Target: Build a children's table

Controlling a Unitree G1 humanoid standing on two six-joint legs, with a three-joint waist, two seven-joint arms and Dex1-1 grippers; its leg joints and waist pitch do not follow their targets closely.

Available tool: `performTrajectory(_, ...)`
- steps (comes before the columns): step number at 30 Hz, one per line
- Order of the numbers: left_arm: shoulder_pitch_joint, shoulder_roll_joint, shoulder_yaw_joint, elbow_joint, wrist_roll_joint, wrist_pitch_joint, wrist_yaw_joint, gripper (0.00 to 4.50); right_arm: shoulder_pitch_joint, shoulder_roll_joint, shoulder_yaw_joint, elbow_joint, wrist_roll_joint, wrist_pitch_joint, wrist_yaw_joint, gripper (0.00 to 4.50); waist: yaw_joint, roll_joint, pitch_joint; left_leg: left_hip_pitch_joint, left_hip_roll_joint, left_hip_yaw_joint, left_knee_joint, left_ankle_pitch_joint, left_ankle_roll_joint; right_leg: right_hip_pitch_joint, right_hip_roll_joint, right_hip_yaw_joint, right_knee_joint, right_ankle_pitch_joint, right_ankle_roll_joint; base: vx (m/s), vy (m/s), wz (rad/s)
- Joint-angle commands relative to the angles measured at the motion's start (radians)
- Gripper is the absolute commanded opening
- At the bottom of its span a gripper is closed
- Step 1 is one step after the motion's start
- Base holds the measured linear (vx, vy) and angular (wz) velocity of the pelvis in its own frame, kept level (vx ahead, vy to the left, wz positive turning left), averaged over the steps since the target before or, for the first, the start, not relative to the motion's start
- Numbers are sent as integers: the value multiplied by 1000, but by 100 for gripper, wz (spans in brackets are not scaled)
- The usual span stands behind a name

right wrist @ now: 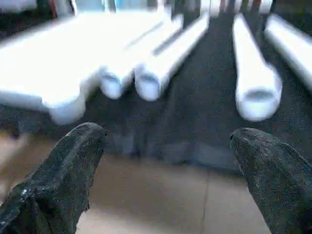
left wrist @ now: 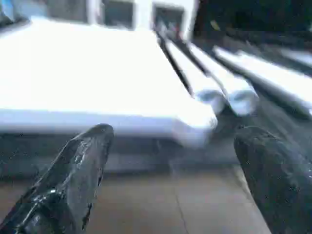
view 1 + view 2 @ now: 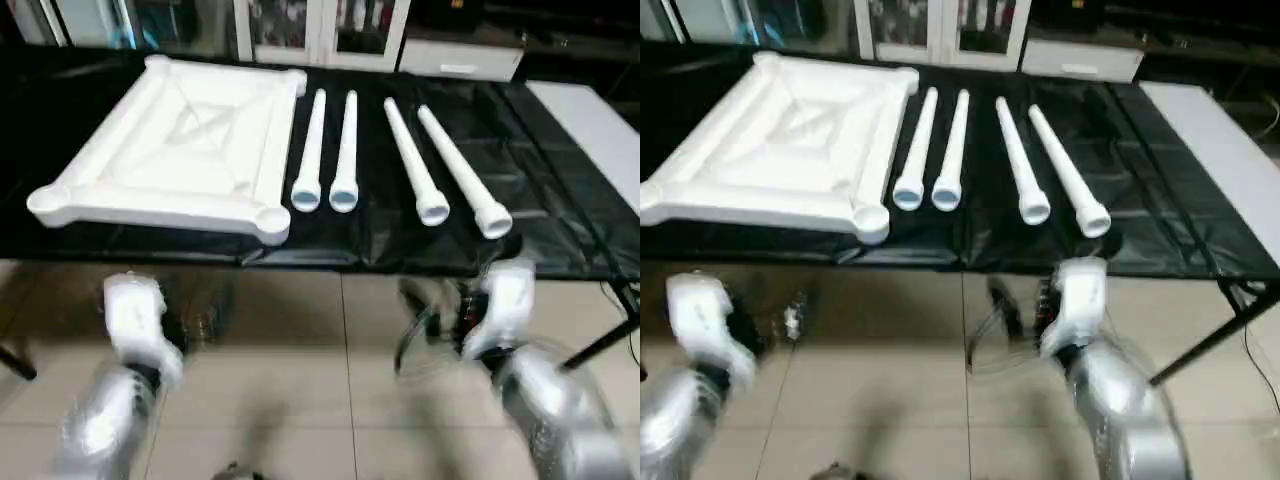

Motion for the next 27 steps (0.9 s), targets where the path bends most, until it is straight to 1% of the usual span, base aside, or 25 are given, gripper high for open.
performTrajectory(1,-67,-13,17,26,15,73,64,445,-50,18,-41,8,1,33,-70,450,-7,12,-46,22,47,-30,-85,-214,-66,11,-37,32,-59,-99,-77,0,0,0)
performTrajectory(2,-133,-5,8,70,42,80,72,445,-96,63,-74,56,17,-42,-120,450,-5,6,-51,17,44,-31,-80,-164,-63,20,-38,29,-54,-48,-76,0,0,0)
performTrajectory(3,-141,-4,6,77,50,78,74,445,-101,68,-78,64,15,-59,-127,450,-4,8,-49,15,43,-28,-81,-156,-60,15,-40,30,-55,-44,-73,0,0,0)
performTrajectory(4,-168,0,-1,105,74,67,85,445,-114,73,-80,92,-25,-110,-156,450,-4,10,-55,19,41,-29,-75,-135,-64,19,-38,28,-49,-16,-76,0,0,0)
performTrajectory(5,-171,1,-2,108,77,66,86,445,-115,74,-81,95,-30,-115,-159,450,-2,10,-57,16,42,-30,-74,-111,-67,22,-38,27,-46,14,-76,0,0,0)
performTrajectory(6,-207,11,-34,143,120,43,99,445,-150,68,-82,145,-30,-109,-149,450,-2,11,-61,19,39,-29,-68,-68,-67,25,-33,25,-39,92,-81,0,0,0)
performTrajectory(7,-216,14,-44,153,124,41,95,445,-162,64,-81,159,-37,-105,-149,450,-3,10,-63,18,35,-29,-65,-51,-59,27,-30,24,-36,127,-82,0,0,0)
performTrajectory(8,-230,16,-70,157,142,39,98,445,-201,46,-65,197,-72,-83,-159,450,-1,17,-71,19,32,-29,-57,12,-49,32,-29,22,-26,214,-95,0,0,0)
performTrajectory(9,-228,12,-68,146,126,61,92,445,-211,30,-44,208,-104,-75,-161,450,-3,15,-72,18,31,-28,-52,47,-49,34,-26,20,-22,255,-111,0,0,0)
performTrajectory(10,-228,12,-68,146,126,61,92,445,-211,30,-44,208,-104,-75,-161,450,-1,13,-72,18,30,-25,-51,53,-45,34,-25,20,-23,265,-115,0,0,0)
performTrajectory(11,-225,11,-69,133,132,69,97,445,-217,25,-37,220,-120,-76,-168,450,0,15,-71,17,30,-24,-50,54,-42,34,-27,22,-21,271,-121,0,0,0)
performTrajectory(13,-210,12,-76,108,146,80,104,445,-209,19,-21,235,-138,-80,-170,450,0,14,-69,15,34,-24,-53,5,-32,37,-32,22,-26,215,-135,0,0,0)
performTrajectory(14,-198,10,-80,96,149,84,105,445,-194,20,-16,233,-134,-85,-164,450,1,14,-68,16,36,-24,-54,-9,-30,36,-33,23,-28,197,-138,0,0,0)
performTrajectory(15,-183,7,-87,85,160,81,108,445,-174,25,-14,227,-124,-87,-158,450,1,16,-66,15,38,-24,-56,-39,-28,37,-37,24,-29,169,-141,0,0,0)
performTrajectory(16,-183,7,-87,85,160,81,108,445,-174,25,-14,227,-124,-87,-158,450,1,14,-63,14,41,-25,-59,-63,-24,37,-38,25,-32,140,-140,0,0,0)
performTrajectory(17,-179,4,-90,83,160,83,109,445,-169,25,-13,229,-122,-89,-154,450,1,14,-64,14,41,-26,-60,-72,-24,37,-38,24,-33,125,-140,0,0,0)
performTrajectory(18,-174,1,-92,79,157,90,108,445,-163,22,-9,229,-124,-90,-148,450,1,16,-64,17,42,-27,-60,-85,-25,34,-36,24,-34,102,-140,0,0,0)
performTrajectory(19,-169,0,-96,73,158,94,109,445,-153,13,2,226,-137,-94,-141,450,1,14,-61,16,43,-27,-62,-104,-27,33,-37,23,-37,67,-140,0,0,0)
performTrajectory(20,-166,-1,-99,70,160,94,110,445,-149,8,9,225,-149,-96,-139,450,0,16,-59,17,45,-28,-64,-128,-35,30,-37,23,-40,29,-137,0,0,0)
performTrajectory(21,-166,-1,-101,69,161,94,112,445,-146,8,9,221,-148,-94,-135,450,-2,11,-57,16,45,-28,-65,-143,-39,29,-37,24,-42,6,-134,0,0,0)
performTrajectory(22,-166,-1,-100,67,164,96,113,445,-144,10,9,216,-147,-96,-131,450,-3,13,-55,16,45,-28,-67,-177,-44,26,-38,25,-45,-41,-128,0,0,0)
performTrajectory(24,-167,-3,-96,62,171,103,116,445,-141,10,8,210,-141,-99,-126,450,-4,13,-55,17,45,-30,-68,-212,-50,25,-40,27,-50,-93,-115,0,0,0)
performTrajectory(25,-167,-3,-96,62,171,103,116,445,-141,10,8,210,-141,-99,-126,450,-5,11,-54,16,45,-30,-68,-217,-49,23,-40,27,-51,-104,-112,0,0,0)
performTrajectory(26,-169,0,-96,62,174,101,115,445,-140,6,8,209,-141,-102,-122,450,-4,12,-53,18,45,-31,-70,-244,-52,22,-41,27,-54,-146,-103,0,0,0)
performTrajectory(27,-173,3,-97,63,178,99,112,445,-139,1,7,207,-142,-105,-119,450,-2,18,-50,1,38,-55,-89,-322,-6,45,-59,0,-60,-238,-88,0,0,0)
